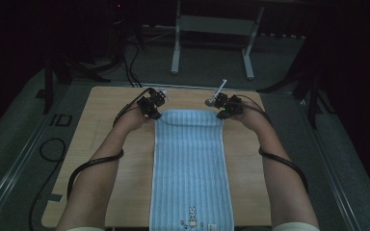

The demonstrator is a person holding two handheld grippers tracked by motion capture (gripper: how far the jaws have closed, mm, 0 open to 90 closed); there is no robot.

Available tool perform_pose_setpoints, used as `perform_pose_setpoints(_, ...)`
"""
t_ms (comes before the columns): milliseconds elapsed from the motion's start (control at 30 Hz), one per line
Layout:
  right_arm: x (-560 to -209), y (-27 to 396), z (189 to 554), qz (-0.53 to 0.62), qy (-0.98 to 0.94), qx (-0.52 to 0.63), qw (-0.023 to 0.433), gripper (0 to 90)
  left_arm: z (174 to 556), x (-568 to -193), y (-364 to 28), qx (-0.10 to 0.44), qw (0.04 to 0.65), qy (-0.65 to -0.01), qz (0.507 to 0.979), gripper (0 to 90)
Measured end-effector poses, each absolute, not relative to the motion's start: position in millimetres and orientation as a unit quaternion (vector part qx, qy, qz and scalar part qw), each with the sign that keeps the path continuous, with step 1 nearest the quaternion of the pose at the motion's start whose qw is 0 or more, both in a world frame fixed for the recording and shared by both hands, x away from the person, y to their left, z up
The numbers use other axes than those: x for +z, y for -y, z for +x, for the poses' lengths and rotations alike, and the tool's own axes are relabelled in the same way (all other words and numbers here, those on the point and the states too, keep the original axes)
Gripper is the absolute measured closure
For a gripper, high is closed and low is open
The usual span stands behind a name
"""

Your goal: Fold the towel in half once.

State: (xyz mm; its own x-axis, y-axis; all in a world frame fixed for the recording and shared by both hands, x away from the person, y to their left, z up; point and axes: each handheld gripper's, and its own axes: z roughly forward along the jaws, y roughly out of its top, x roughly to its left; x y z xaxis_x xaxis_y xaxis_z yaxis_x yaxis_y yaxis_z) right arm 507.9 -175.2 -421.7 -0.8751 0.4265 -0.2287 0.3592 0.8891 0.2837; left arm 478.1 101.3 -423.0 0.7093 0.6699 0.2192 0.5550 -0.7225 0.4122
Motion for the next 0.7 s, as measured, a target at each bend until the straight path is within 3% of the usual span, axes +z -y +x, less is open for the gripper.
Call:
perform_pose_setpoints(400,-329,164,519,0.214,-0.930,0.165,0.249,88.8,487,-336,-112,0.295,0.198,-0.374,0.857,85.2)
perform_pose_setpoints(567,-307,163,518,0.219,-0.920,0.175,0.275,88.8,482,-319,-113,0.311,0.202,-0.368,0.852,85.1)
perform_pose_setpoints(700,-299,164,513,0.222,-0.917,0.183,0.275,88.7,478,-323,-114,0.287,0.204,-0.355,0.866,85.0)
